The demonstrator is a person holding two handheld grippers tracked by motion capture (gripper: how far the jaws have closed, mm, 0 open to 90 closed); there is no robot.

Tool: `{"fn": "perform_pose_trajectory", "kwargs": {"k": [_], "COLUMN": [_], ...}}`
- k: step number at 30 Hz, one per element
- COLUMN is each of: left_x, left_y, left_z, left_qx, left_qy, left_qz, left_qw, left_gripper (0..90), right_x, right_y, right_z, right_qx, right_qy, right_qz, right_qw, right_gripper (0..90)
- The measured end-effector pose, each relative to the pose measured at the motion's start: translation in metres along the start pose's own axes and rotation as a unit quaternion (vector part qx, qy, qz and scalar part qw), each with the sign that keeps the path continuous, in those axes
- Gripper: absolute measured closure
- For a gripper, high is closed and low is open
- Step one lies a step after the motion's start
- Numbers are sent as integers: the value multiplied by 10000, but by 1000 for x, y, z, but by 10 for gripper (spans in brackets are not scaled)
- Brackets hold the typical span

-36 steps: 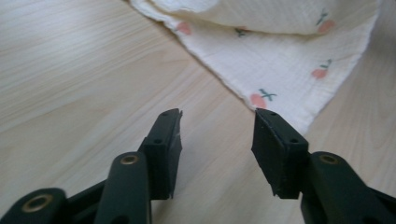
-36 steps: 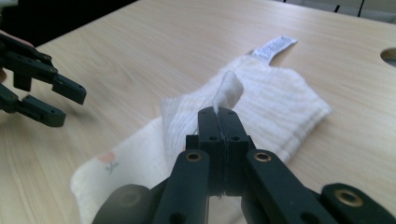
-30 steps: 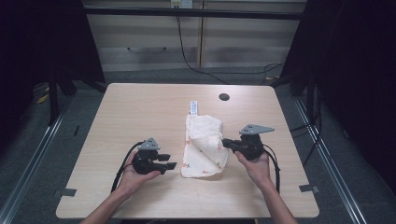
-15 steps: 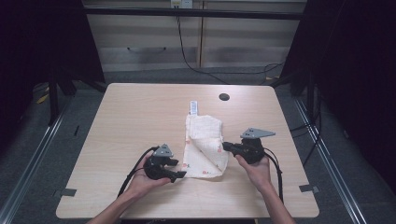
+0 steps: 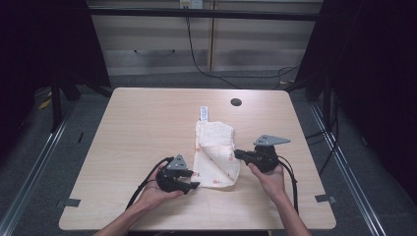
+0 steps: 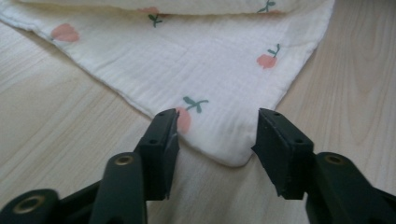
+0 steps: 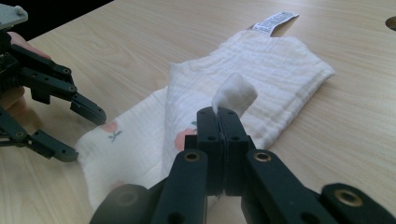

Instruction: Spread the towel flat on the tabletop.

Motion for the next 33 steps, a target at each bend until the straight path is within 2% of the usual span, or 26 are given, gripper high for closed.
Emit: {"fn": "perform_pose_trajectory", "kwargs": {"k": [3,8,10,13,16,19,22,25,27,33], "left_x": [4,7,6,2,-2,-6,-5,-4,-6,-16], "left_y": [-1,-1,0,2,11,30,52,69,79,108], "left_z": [0,1,1,2,0,-6,-8,-11,-14,-28], "left_qx": [-40,14,1,13,261,691,955,1189,1317,1785], "left_qy": [-200,-299,-274,-109,97,342,468,492,514,620], "left_qz": [-188,-106,-92,6,137,202,161,126,92,-94], "left_qw": [9996,9995,9996,9999,9995,9968,9942,9916,9899,9819], "left_gripper": [523,680,757,827,839,840,842,843,843,843], "right_x": [0,-2,-2,-2,-1,-1,0,-1,-2,-5], "right_y": [-1,-1,-1,0,2,7,16,27,35,43], "right_z": [0,0,0,-1,-3,-9,-21,-34,-47,-65], "right_qx": [-6,-4,10,44,102,240,411,622,865,1017], "right_qy": [17,16,2,-43,-67,-121,-116,-67,-61,-30], "right_qz": [5,3,-1,-18,-33,-3,64,75,63,142], "right_qw": [10000,10000,10000,10000,9999,9996,9991,9980,9962,9947], "right_gripper": [894,894,894,895,896,897,897,897,898,898]}}
Point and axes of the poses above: each handheld gripper's, and its own axes: y roughly backward along the jaws, z roughly out of its underside, x roughly to its right, the point moved 3 cm from there along -y, roughly forward along the jaws, and after that the axes turned 7 degrees about z, right-handed, at the moved point
